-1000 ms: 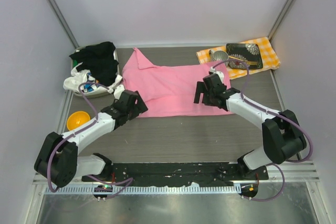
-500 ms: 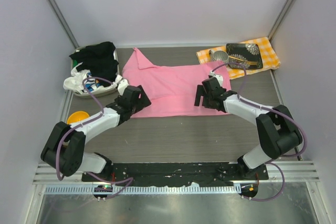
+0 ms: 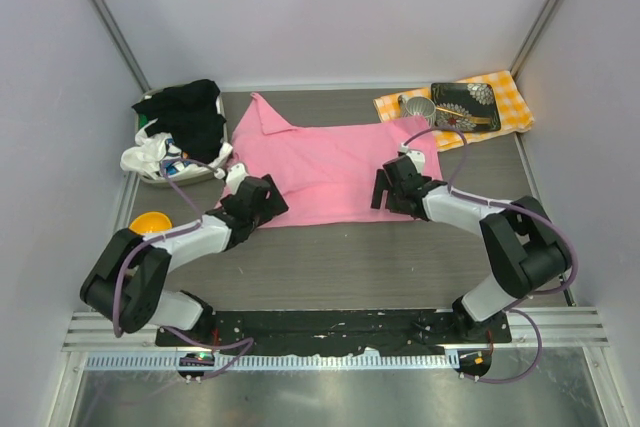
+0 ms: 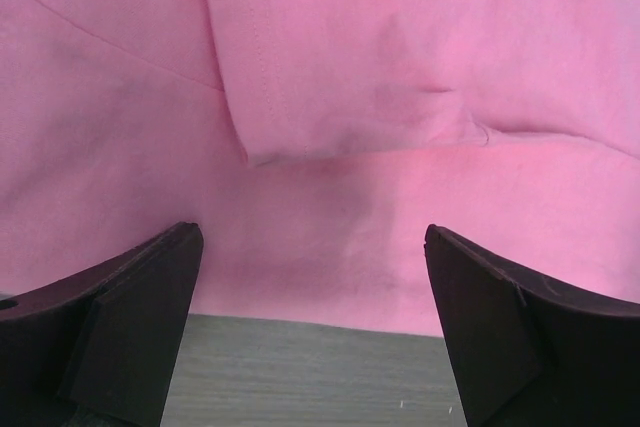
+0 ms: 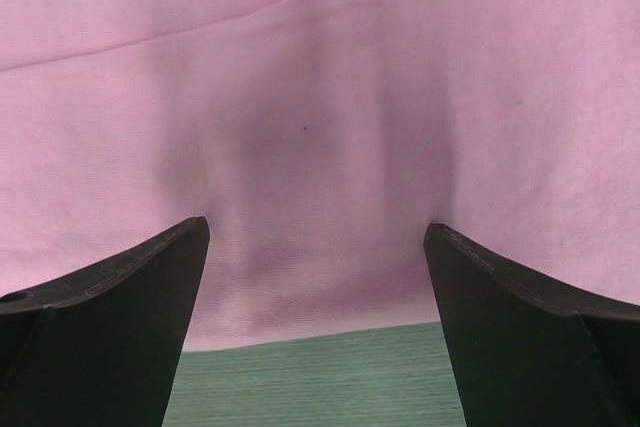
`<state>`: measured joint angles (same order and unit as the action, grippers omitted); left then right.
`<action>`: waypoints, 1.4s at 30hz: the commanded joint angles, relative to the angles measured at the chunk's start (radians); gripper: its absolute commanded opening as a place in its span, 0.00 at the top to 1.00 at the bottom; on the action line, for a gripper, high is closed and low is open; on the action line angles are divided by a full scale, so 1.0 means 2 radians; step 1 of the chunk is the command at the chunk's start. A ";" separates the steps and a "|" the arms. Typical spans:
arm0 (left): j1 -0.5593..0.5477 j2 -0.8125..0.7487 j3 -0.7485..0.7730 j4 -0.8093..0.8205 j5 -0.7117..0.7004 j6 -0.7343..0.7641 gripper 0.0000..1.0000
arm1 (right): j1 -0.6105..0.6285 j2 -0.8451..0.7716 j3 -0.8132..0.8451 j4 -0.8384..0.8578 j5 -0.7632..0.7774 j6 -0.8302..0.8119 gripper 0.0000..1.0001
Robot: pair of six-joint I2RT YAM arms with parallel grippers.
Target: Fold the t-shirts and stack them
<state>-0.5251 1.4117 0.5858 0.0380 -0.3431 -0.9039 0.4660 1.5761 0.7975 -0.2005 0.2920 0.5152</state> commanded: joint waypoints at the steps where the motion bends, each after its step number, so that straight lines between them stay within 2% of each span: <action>1: -0.018 -0.046 -0.037 -0.059 -0.022 -0.025 0.02 | 0.005 -0.016 -0.041 -0.024 -0.005 0.041 0.04; 7: -0.053 -0.135 -0.075 -0.125 -0.038 -0.063 0.01 | 0.028 -0.065 -0.064 -0.082 0.010 0.098 0.05; 13: -0.111 -0.219 -0.084 -0.214 -0.079 -0.113 0.02 | 0.068 -0.143 -0.152 -0.101 0.017 0.172 0.05; 15: -0.128 -0.236 -0.088 -0.228 -0.082 -0.129 0.02 | 0.084 -0.174 -0.163 -0.102 0.024 0.174 0.05; 16: -0.136 -0.246 -0.088 -0.245 -0.087 -0.138 0.02 | 0.108 -0.186 -0.158 -0.129 0.039 0.186 0.05; 19: -0.175 -0.262 -0.094 -0.272 -0.105 -0.178 0.02 | 0.124 -0.216 -0.152 -0.162 0.058 0.209 0.05; 22: -0.213 -0.269 -0.087 -0.290 -0.131 -0.205 0.02 | 0.134 -0.230 -0.131 -0.185 0.095 0.197 0.05; 24: -0.228 -0.269 -0.055 -0.293 -0.141 -0.196 0.02 | 0.147 -0.233 -0.107 -0.185 0.111 0.166 0.05; 28: -0.228 -0.250 0.031 -0.324 -0.158 -0.155 0.01 | 0.169 -0.172 0.010 -0.176 0.116 0.087 0.05; 33: -0.222 -0.230 0.159 -0.390 -0.239 -0.126 0.00 | 0.214 -0.058 0.133 -0.176 0.115 -0.016 0.05; 37: -0.167 -0.211 0.239 -0.439 -0.253 -0.068 0.00 | 0.229 0.011 0.205 -0.121 0.052 -0.092 0.05; 40: -0.070 -0.215 0.264 -0.422 -0.217 -0.016 0.00 | 0.231 0.065 0.250 -0.111 0.022 -0.119 0.05; 42: -0.028 -0.216 0.269 -0.406 -0.189 0.014 0.00 | 0.236 0.096 0.262 -0.098 0.000 -0.152 0.06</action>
<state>-0.7284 0.9840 1.0897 -0.7513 -0.7467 -1.0286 0.9260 1.6817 1.2312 -0.4679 0.3885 0.3786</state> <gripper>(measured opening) 0.996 0.951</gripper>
